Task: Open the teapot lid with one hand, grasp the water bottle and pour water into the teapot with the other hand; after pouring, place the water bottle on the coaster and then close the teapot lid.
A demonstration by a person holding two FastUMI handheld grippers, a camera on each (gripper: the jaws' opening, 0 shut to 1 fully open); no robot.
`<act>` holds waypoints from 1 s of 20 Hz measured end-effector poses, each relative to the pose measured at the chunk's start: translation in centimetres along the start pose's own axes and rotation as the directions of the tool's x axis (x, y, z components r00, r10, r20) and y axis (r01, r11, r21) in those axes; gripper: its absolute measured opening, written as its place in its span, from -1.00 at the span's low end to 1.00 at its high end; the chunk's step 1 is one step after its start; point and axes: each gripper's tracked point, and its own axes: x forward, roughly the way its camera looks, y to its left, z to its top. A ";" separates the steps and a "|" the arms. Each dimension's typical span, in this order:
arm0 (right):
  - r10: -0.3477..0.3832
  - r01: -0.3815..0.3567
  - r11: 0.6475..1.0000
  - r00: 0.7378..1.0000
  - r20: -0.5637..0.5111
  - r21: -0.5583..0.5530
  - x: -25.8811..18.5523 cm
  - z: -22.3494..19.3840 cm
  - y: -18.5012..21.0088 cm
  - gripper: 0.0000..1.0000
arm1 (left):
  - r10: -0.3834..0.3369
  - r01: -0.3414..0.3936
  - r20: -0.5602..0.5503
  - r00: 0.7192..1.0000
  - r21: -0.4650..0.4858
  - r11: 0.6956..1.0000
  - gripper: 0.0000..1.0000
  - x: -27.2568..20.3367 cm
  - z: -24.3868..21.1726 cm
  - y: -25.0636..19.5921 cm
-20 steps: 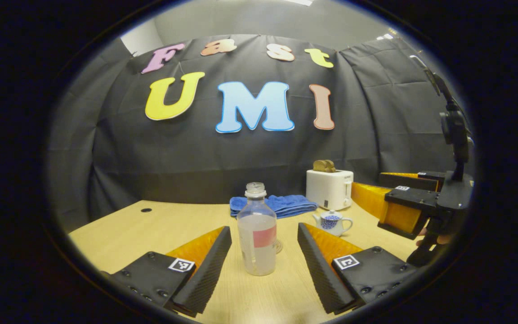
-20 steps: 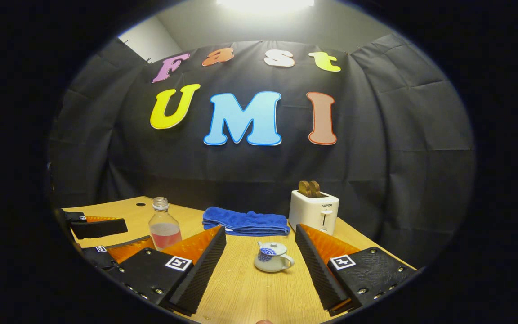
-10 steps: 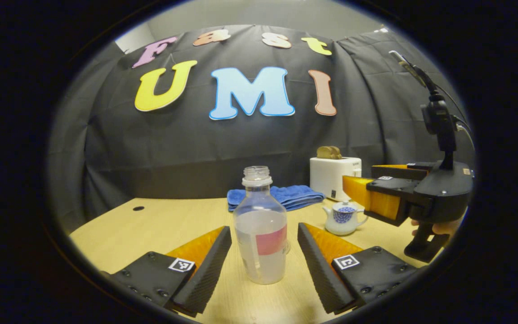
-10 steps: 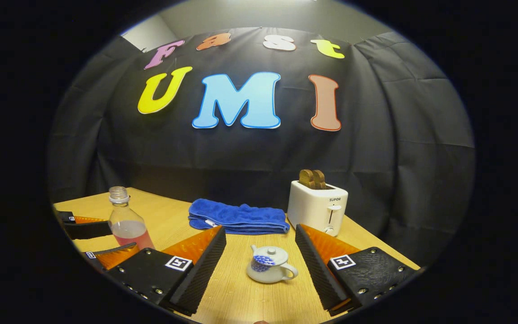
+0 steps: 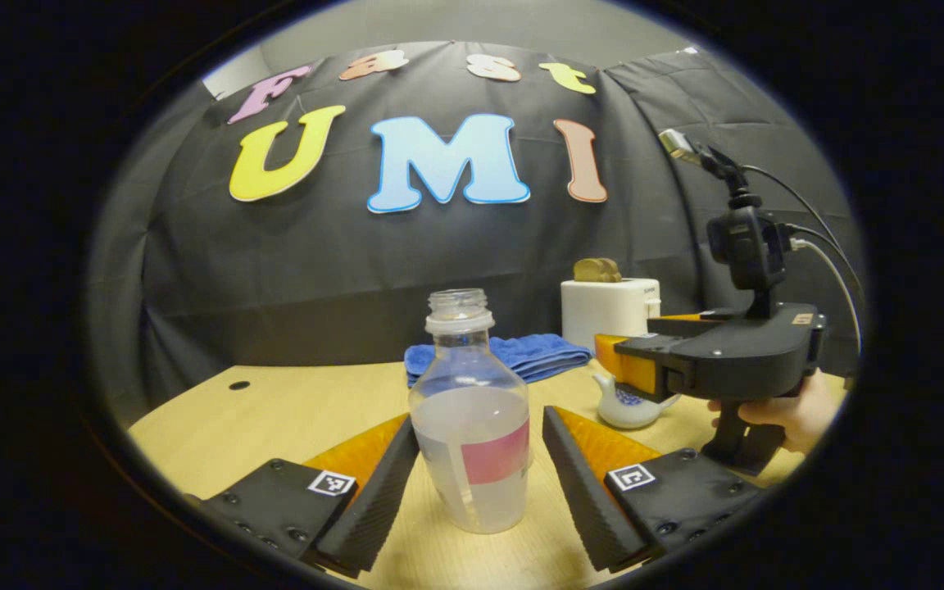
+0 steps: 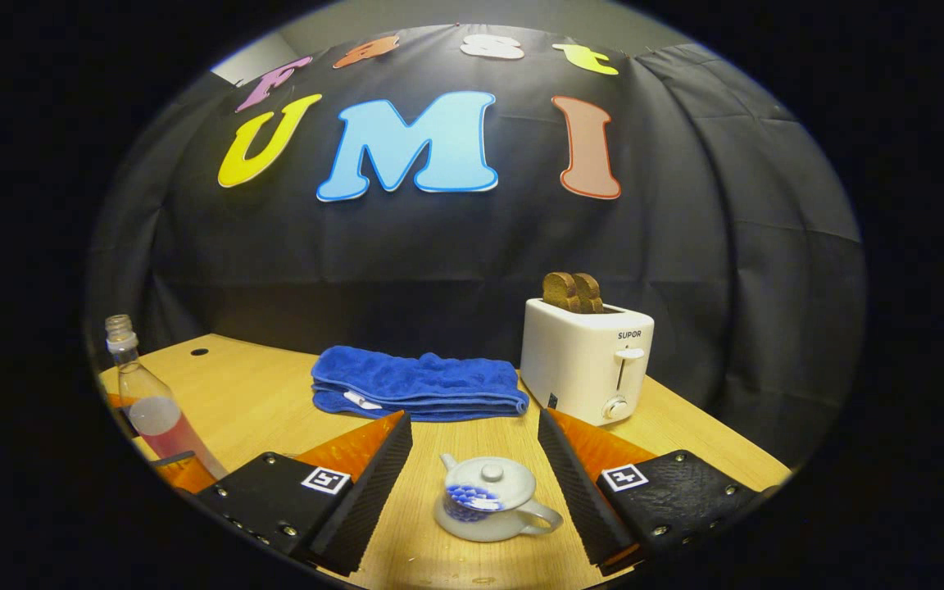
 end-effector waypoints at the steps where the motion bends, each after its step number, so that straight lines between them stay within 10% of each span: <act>1: -0.011 0.011 1.000 1.000 -0.014 0.004 0.7 -0.3 -0.2 0.92 | -0.004 0.004 0.003 1.000 -0.005 1.000 1.00 0.1 0.1 0.1; 11: -0.057 0.058 0.998 0.996 -0.070 0.008 3.7 -2.5 -1.3 0.56 | -0.011 0.010 -0.033 0.999 -0.027 1.000 1.00 0.5 -1.1 0.6; 13: -0.045 0.046 0.999 0.995 -0.087 0.013 3.8 -3.1 -0.8 0.06 | -0.016 0.015 -0.036 0.999 -0.036 0.999 1.00 0.5 -1.2 0.6; 20: -0.050 0.051 0.999 0.995 -0.090 0.004 3.7 -2.9 -0.5 -0.35 | -0.017 0.016 -0.045 0.999 -0.039 0.999 1.00 0.3 -1.5 0.6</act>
